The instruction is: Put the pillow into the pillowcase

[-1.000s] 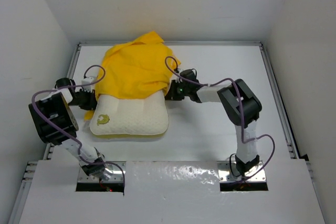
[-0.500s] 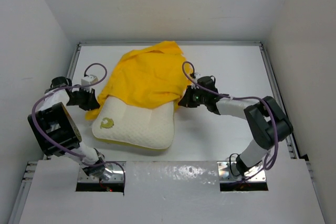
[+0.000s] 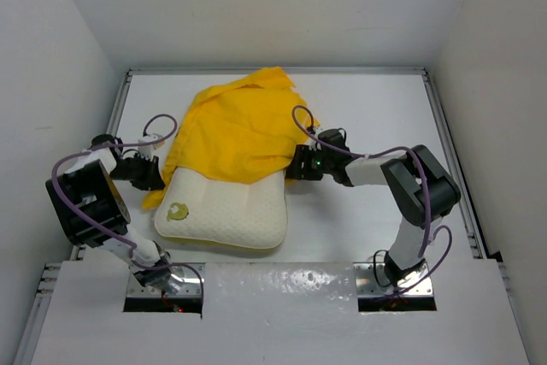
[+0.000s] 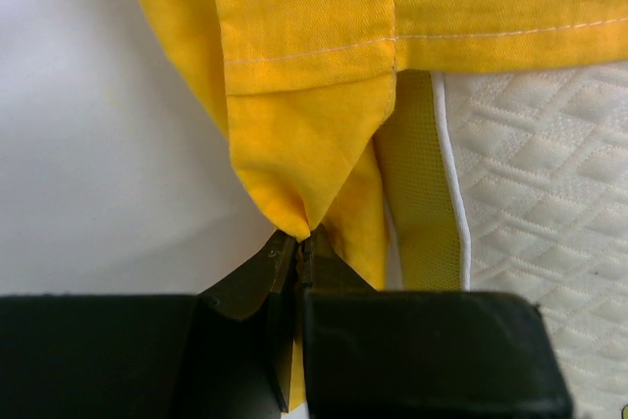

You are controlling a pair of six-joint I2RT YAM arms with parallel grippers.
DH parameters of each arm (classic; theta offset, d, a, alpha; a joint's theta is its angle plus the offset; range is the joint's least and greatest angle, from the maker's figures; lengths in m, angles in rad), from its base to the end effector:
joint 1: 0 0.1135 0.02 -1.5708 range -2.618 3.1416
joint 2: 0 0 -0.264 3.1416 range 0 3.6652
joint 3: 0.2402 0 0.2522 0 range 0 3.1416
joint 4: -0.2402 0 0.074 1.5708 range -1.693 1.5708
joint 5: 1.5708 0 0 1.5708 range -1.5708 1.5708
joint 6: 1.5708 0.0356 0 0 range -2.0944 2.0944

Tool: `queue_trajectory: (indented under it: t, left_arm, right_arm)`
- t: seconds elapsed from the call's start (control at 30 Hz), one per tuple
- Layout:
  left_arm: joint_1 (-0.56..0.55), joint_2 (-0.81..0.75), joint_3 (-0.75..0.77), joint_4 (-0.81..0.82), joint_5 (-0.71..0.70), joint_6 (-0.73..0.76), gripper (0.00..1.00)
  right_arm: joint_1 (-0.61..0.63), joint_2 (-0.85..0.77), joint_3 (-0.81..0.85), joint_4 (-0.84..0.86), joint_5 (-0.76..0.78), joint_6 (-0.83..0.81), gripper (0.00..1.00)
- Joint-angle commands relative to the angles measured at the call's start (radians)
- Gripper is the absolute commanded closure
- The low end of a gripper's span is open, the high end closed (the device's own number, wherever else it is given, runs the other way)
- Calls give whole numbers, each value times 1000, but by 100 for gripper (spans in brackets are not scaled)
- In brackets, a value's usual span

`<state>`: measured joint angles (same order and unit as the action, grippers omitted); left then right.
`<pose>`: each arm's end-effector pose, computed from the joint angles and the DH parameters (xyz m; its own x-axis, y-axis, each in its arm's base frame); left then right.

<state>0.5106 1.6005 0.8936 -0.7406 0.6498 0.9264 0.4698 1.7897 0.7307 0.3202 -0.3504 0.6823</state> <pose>0.2423 0.1110 0.1623 -0.7793 0.2931 -0.5539 0.4975 0.8269 -0.2624 0.2879 0.1599 0.1147 -0.8768 0.2191 -0.4280 -0.1270 0.7531 0.6456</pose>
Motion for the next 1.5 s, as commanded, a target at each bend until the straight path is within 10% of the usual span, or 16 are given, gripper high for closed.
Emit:
queue_trajectory:
  t: [0.0, 0.13, 0.23, 0.47, 0.63, 0.8, 1.0, 1.23, 1.4, 1.47]
  left_arm:
    - [5, -7, -5, 9, -15, 23, 100]
    - [5, -8, -1, 10, -9, 14, 100]
    - [5, -10, 22, -2, 16, 8, 100]
    - [6, 9, 387, -536, 500, 284, 100]
    - [3, 3, 728, -566, 741, 68, 100]
    - [3, -28, 858, 7, 818, -594, 100]
    - [-7, -142, 806, 914, 639, -1420, 100]
    - [-107, -146, 806, 788, 496, -1362, 100]
    - [-162, -67, 1039, 813, 383, -1390, 100]
    - [-164, -82, 1044, 779, 334, -1364, 100]
  right_arm:
    - [7, 56, 18, 22, -4, -3, 45]
    - [46, 117, 76, 0, -33, -7, 52]
    - [64, 145, 75, 22, -62, 25, 100]
    - [-11, -125, 162, 89, -235, 250, 100]
    - [-132, -248, 517, 146, -401, 512, 100]
    - [-278, -242, 604, 297, -437, 797, 100]
    - [-289, -260, 713, 215, -360, 683, 100]
    - [-270, -322, 682, 21, -292, 484, 100]
    - [-244, -230, 1105, -281, -259, 270, 100]
    - [-227, -278, 1037, -270, -205, 235, 100]
